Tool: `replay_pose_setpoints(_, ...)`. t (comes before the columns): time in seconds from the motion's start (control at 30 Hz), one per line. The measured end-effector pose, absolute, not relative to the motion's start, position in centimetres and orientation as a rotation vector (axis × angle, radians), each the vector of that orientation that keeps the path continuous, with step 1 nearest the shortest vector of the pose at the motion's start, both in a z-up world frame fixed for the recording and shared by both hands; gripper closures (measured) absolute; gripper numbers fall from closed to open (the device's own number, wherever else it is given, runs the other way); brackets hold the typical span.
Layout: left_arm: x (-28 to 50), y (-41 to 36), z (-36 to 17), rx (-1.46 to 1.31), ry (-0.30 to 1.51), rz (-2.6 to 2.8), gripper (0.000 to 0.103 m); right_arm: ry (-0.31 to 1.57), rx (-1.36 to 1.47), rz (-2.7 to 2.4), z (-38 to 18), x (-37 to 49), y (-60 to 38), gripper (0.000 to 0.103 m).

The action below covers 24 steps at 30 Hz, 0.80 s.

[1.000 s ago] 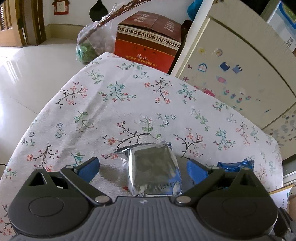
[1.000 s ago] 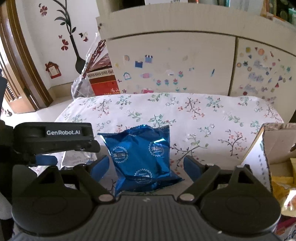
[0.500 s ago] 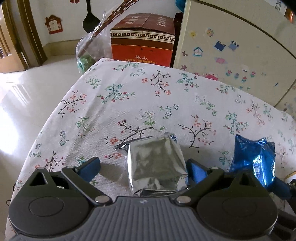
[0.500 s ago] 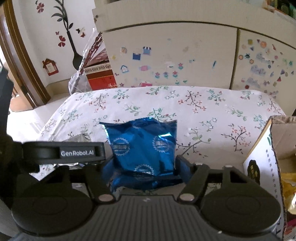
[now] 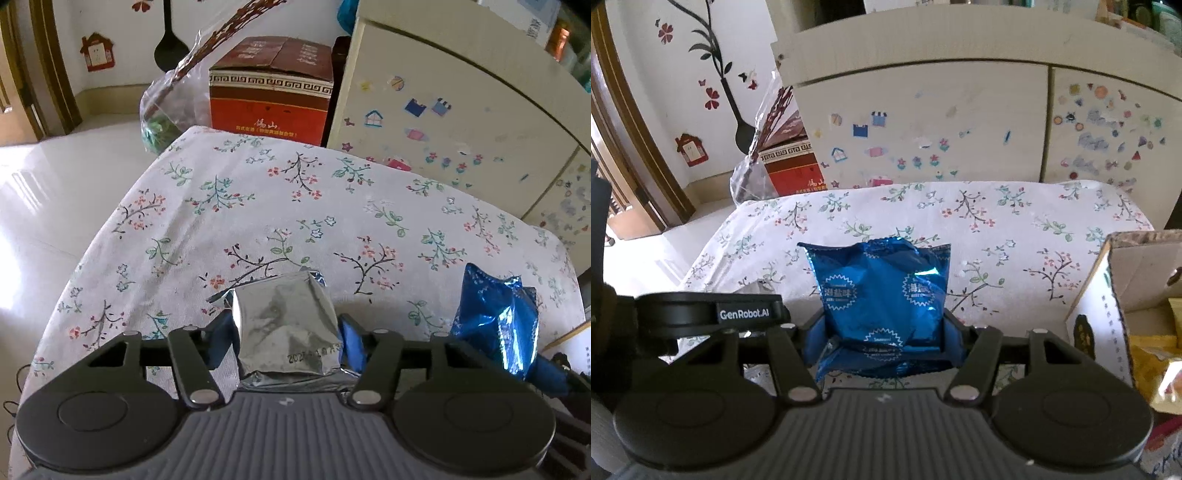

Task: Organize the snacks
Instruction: 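Grasp the silver foil packet with the left gripper while the right grasps the blue packet, then carry the silver packet with the left gripper while the right carries the blue packet to the box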

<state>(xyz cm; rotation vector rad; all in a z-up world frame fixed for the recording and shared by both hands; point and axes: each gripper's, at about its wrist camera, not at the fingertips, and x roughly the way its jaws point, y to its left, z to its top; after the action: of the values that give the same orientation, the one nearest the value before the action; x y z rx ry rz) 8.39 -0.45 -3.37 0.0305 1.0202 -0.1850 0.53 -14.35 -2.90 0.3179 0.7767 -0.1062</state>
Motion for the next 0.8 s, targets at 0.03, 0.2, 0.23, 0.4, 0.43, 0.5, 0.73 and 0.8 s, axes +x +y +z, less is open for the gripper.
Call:
replay_pose_setpoints(0.03, 8.2, -0.5, -3.2, 0.037, 1.014, -0.188, 0.038, 0.776, 0.323, -0.108, -2.7, 0.3, -14.4, 0.041)
replay_pose_setpoints(0.2, 7.3, -0.3, -1.9, 0.036, 0.991, -0.206, 0.038, 0.768, 0.333, -0.108, -1.7, -0.7, -14.5, 0.041)
replay_pose_setpoints(0.23, 7.1, -0.2, -1.7, 0.034, 0.988, -0.208, 0.038, 0.765, 0.333, -0.105, -1.4, -1.0, -14.5, 0.041)
replay_pose_setpoints(0.4, 5.9, 0.3, -0.4, 0.025, 0.970, -0.219, 0.038, 0.756, 0.331, -0.092, -0.2, -2.3, -14.1, 0.041)
replay_pose_setpoints(0.43, 5.7, 0.5, -0.1, 0.022, 0.965, -0.222, 0.038, 0.752, 0.329, -0.089, 0.1, -2.6, -14.0, 0.041)
replay_pose_setpoints(0.5, 5.1, 0.7, 0.5, 0.013, 0.955, -0.228, 0.038, 0.745, 0.326, -0.086, 0.6, -3.2, -13.8, 0.041)
replay_pose_setpoints(0.73, 2.6, 1.3, 3.1, -0.040, 0.929, -0.266, 0.038, 0.707, 0.346, -0.073, 3.0, -6.1, -13.8, 0.041)
replay_pose_setpoints(0.8, 1.9, 1.6, 3.7, -0.062, 0.922, -0.278, 0.038, 0.695, 0.349, -0.068, 3.6, -7.1, -13.9, 0.040)
